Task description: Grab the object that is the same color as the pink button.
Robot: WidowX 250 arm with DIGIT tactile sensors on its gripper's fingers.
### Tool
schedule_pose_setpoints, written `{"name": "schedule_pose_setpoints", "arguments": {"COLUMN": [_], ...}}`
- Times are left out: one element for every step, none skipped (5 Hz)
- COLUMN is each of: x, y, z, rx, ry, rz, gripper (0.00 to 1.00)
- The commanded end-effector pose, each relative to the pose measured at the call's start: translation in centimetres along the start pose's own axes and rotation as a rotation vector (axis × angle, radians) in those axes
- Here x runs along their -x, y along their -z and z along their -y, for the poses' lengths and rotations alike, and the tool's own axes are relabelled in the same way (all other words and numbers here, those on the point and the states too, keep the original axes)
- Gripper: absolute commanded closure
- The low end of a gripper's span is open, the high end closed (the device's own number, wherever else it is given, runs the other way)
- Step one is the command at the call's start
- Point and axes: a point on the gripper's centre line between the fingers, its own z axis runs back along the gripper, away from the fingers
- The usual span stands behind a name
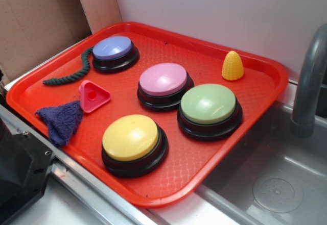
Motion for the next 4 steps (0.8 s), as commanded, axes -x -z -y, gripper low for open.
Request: {"name": "schedule_pose_setpoints", "arguments": {"x": [0.0,-0.8,-2.0,-3.2], "y": [0.0,3.1,6.4,9.3], "z": [0.0,-0.9,-2.0,-2.9], "rx": [0.000,-0.044,-0.079,-0.059], "ry": [0.000,0.002,0.064,0.159], "rz": [0.000,0.066,0.079,0.163], "gripper": [0.00,0.00,0.00,0.00]}}
